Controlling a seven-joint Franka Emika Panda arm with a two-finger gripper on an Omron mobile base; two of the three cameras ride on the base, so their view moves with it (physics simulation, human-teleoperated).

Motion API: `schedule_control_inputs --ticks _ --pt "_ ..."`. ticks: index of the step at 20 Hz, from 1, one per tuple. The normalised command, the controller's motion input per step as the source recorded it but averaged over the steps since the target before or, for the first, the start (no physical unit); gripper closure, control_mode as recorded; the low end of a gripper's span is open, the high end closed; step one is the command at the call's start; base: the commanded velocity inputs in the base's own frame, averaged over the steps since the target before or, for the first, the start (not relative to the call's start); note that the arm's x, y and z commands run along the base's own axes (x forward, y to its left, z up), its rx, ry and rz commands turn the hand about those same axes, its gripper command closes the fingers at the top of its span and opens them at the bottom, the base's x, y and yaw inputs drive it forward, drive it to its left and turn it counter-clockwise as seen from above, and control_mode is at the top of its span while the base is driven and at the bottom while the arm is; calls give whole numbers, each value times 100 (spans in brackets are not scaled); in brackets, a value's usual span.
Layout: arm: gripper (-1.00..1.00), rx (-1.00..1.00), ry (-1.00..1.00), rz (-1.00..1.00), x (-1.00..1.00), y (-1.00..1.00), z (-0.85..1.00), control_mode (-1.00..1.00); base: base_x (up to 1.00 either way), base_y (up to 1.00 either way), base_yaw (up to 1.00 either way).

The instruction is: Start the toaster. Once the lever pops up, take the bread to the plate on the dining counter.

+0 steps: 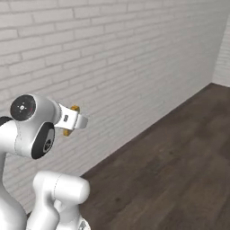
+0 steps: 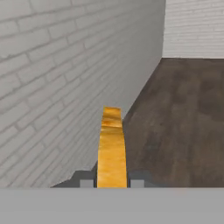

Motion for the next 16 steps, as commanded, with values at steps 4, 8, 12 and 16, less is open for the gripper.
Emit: schedule_control_inputs --ticks 4,8,12,16 --pt "100 0 0 0 0 0 0 100 68 0 -59" --pt "100 0 0 0 0 0 0 100 76 0 -57" --pt "100 0 0 0 0 0 0 100 78 0 -56" --pt "100 0 0 0 0 0 0 100 79 0 -56"
